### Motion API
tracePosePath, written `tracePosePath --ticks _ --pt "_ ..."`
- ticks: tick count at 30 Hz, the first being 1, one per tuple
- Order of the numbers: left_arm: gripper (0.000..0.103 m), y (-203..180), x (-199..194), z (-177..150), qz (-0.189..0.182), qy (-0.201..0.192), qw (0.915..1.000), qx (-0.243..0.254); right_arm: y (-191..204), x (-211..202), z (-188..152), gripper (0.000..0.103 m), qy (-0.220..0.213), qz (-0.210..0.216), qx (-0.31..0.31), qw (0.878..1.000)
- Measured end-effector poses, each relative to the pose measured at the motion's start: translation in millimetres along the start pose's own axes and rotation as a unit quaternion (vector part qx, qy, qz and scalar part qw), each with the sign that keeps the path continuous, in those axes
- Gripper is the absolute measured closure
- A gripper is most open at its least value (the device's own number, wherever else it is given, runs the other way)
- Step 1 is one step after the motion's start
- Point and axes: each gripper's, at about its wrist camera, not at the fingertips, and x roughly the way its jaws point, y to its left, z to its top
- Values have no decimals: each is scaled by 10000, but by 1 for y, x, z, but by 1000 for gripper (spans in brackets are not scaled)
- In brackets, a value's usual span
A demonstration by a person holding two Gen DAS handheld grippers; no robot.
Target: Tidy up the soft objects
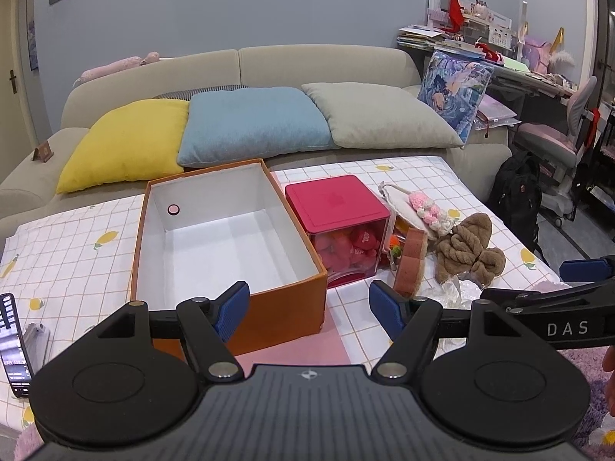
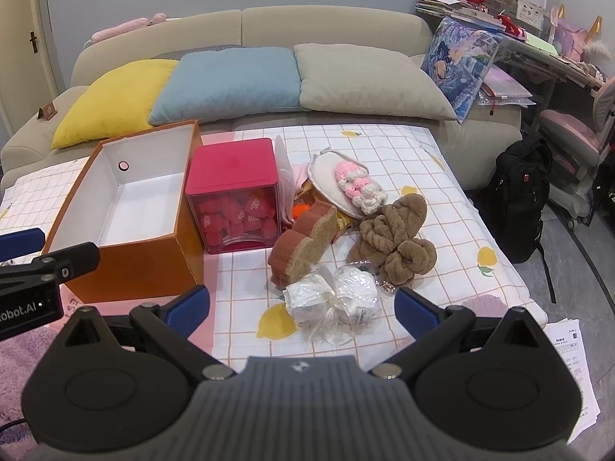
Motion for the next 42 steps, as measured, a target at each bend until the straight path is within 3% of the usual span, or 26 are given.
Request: tracePosePath --ticks 20,25,36,39,42 --pt "19 -1 6 -1 -81 165 9998 1 -1 6 1 3 153 -31 60 9999" --pt "19 0 16 2 -519 288 9982 -39 -7 12 3 3 272 215 172 9993" --pt "20 -22 54 12 -1280 467 9904 214 -53 43 6 10 357 168 433 9983" --pt "21 -31 66 12 -1384 542 9881 385 -65 59 -1 17 539 143 495 9972" --pt "23 -39 79 11 -1441 659 9860 512 -79 78 -7 17 852 237 966 9914"
